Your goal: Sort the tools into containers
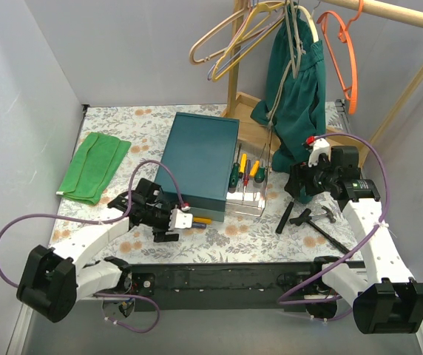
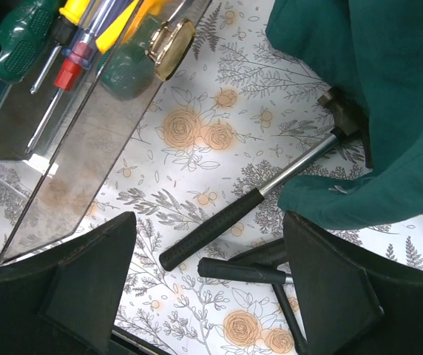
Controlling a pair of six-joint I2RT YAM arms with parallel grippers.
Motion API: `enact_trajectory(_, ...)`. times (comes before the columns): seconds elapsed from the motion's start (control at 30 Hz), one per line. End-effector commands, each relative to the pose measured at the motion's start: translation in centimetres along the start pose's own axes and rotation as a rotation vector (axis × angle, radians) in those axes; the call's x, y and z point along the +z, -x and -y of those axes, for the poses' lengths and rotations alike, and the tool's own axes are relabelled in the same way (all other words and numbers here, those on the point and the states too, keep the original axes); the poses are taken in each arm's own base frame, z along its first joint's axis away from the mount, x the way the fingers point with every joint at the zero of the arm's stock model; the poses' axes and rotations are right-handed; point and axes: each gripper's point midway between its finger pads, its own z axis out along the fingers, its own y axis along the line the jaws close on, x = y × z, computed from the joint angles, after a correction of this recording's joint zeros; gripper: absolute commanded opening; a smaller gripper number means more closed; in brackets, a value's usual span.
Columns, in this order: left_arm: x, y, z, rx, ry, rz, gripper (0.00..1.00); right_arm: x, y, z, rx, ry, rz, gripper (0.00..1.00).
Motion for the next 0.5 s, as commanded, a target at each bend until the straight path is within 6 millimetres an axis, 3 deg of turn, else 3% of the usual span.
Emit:
enact_trajectory(0.0,1.5,-0.2,-1.0,0.014,0.006,-0.005,0.67,-0.2,0.7,0.8,-0.021,-0.034,0.022,0.88)
enact_trajectory(0.27,2.8,-0.4,-1.5,-0.036,-0.048,-0.029,0.62,-0.1,0.5,1.2,0.001,-0.041,0.024,0.88)
enact_trajectory(0.47,3.2,-1.5,-0.5,-0.047,-0.08,-0.056,0.61,0.1,-0.1,1.3,0.003,-0.041,0.019,0.88)
